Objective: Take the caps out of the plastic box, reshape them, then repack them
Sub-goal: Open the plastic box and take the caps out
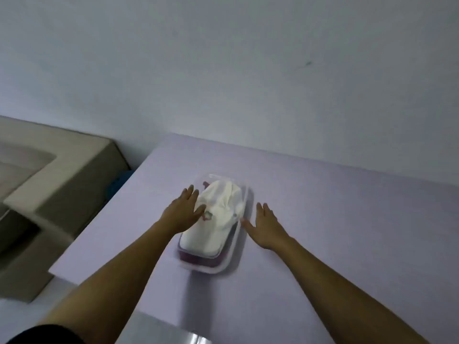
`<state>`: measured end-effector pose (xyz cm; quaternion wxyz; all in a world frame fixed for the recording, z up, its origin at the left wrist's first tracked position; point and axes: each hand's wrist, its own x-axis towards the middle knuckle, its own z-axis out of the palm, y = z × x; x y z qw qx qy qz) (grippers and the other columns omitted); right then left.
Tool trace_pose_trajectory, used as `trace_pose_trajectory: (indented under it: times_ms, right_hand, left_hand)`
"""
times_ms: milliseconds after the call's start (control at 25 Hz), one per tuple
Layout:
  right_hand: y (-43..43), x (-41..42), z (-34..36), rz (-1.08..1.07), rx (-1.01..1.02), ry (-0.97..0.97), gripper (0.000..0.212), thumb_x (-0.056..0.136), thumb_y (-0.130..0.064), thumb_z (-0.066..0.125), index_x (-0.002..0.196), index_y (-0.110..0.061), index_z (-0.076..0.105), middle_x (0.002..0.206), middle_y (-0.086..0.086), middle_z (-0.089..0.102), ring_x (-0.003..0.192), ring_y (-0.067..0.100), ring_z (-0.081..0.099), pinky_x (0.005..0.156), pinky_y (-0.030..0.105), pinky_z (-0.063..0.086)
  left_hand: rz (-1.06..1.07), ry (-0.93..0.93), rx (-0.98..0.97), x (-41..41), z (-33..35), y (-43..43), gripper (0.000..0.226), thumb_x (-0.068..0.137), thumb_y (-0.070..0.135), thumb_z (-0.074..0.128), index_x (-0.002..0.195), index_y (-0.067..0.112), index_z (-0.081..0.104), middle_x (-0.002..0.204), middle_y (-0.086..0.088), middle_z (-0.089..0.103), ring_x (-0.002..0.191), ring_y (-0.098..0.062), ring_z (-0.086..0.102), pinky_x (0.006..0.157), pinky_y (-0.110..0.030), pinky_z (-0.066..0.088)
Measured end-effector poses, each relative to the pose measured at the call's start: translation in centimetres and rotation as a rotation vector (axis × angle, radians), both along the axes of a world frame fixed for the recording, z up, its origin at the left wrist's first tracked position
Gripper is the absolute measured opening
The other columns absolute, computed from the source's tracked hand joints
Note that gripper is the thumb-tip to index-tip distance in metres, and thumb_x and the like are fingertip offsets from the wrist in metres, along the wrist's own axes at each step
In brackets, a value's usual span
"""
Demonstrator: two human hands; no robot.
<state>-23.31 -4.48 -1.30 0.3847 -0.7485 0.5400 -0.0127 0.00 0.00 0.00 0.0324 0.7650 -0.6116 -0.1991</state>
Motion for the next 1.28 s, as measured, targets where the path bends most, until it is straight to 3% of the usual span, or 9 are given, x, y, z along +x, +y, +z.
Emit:
trace_pose_trajectory:
  times_ms: [120, 240, 360, 520, 680, 840, 920, 1040, 1280]
  right_hand:
    - [1.9, 3.1, -3.2, -0.192, 0.176, -0.145, 0.097, 0.083, -0.067, 0.043, 0.149, -0.012, -0.001, 0.159, 0.012, 0.005, 0.145, 0.03, 0.012, 0.115, 0.041, 0.019]
    - [4.8, 5.8, -5.7, -0.425, 0.369, -0.389, 0.094, 0.083, -0.059, 0.054, 0.149, -0.011, 0.007, 0.155, 0.009, 0.022, 0.14, 0.026, 0.028, 0.108, 0.033, 0.029]
    - [5.4, 7.0, -7.1, -0.57, 0.27, -0.49, 0.074, 0.087, -0.044, 0.058, 0.144, -0.012, 0.024, 0.144, 0.006, 0.042, 0.129, 0.025, 0.044, 0.094, 0.025, 0.037]
    - [5.4, 6.8, -7.2, -0.604, 0.185, -0.448, 0.064, 0.092, -0.042, 0.05, 0.143, -0.011, 0.028, 0.14, 0.011, 0.048, 0.124, 0.03, 0.049, 0.099, 0.034, 0.043]
    - [4.4, 1.8, -5.5, -0.603, 0.123, -0.459, 0.062, 0.091, -0.044, 0.05, 0.142, -0.013, 0.033, 0.138, 0.01, 0.051, 0.123, 0.028, 0.051, 0.101, 0.036, 0.043]
    - [4.4, -6.3, -3.7, -0.64, 0.08, -0.426, 0.059, 0.093, -0.039, 0.049, 0.143, -0.013, 0.032, 0.141, 0.009, 0.047, 0.128, 0.026, 0.045, 0.098, 0.025, 0.035]
    - [4.9, -10.3, -3.3, -0.691, 0.072, -0.398, 0.06, 0.094, -0.035, 0.049, 0.144, -0.01, 0.028, 0.144, 0.01, 0.042, 0.132, 0.026, 0.04, 0.096, 0.021, 0.031]
    - [5.5, -15.2, -3.9, -0.749, 0.079, -0.371, 0.064, 0.094, -0.036, 0.048, 0.146, -0.01, 0.023, 0.151, 0.01, 0.033, 0.138, 0.025, 0.033, 0.103, 0.025, 0.029]
    - [6.2, -18.6, -5.5, -0.771, 0.148, -0.371, 0.068, 0.093, -0.042, 0.048, 0.148, -0.013, 0.019, 0.154, 0.008, 0.027, 0.141, 0.024, 0.028, 0.11, 0.031, 0.026]
  left_hand:
    - [0.244, 0.057, 0.051, 3.1, -3.0, 2.0, 0.075, 0.096, 0.052, 0.034, 0.151, 0.009, 0.008, 0.16, -0.009, 0.002, 0.148, -0.025, 0.007, 0.117, -0.043, 0.017]
    - [0.498, 0.301, 0.088, 4.6, -5.6, 3.8, 0.081, 0.091, 0.056, 0.041, 0.151, 0.01, 0.011, 0.158, -0.013, 0.016, 0.145, -0.031, 0.019, 0.116, -0.044, 0.021]
    - [0.656, 0.572, 0.129, 4.7, -7.2, 4.5, 0.081, 0.087, 0.062, 0.046, 0.147, 0.012, 0.025, 0.151, -0.015, 0.035, 0.133, -0.036, 0.039, 0.107, -0.05, 0.038]
    - [0.612, 0.485, -0.031, 3.0, -7.4, 4.5, 0.061, 0.091, 0.054, 0.046, 0.128, 0.006, 0.049, 0.126, -0.015, 0.058, 0.105, -0.028, 0.055, 0.094, -0.042, 0.047]
    - [0.593, 0.539, -0.14, -2.0, -6.3, 4.4, 0.052, 0.092, 0.051, 0.046, 0.117, 0.006, 0.054, 0.111, -0.01, 0.062, 0.105, -0.031, 0.059, 0.086, -0.037, 0.048]
    - [0.514, 0.625, -0.155, -9.8, -6.0, 3.4, 0.049, 0.091, 0.049, 0.048, 0.114, 0.005, 0.054, 0.101, -0.006, 0.061, 0.092, -0.023, 0.057, 0.09, -0.039, 0.05]
    - [0.465, 0.652, -0.135, -14.0, -6.0, 3.0, 0.048, 0.092, 0.046, 0.048, 0.116, 0.005, 0.053, 0.101, -0.003, 0.058, 0.093, -0.022, 0.056, 0.087, -0.034, 0.046]
    - [0.424, 0.673, -0.082, -18.8, -6.6, 2.9, 0.051, 0.093, 0.046, 0.046, 0.121, 0.005, 0.051, 0.111, -0.007, 0.061, 0.096, -0.022, 0.055, 0.092, -0.038, 0.046]
    - [0.429, 0.646, -0.021, -22.1, -7.6, 3.3, 0.06, 0.093, 0.048, 0.044, 0.136, 0.005, 0.041, 0.137, -0.014, 0.052, 0.121, -0.033, 0.052, 0.102, -0.044, 0.041]
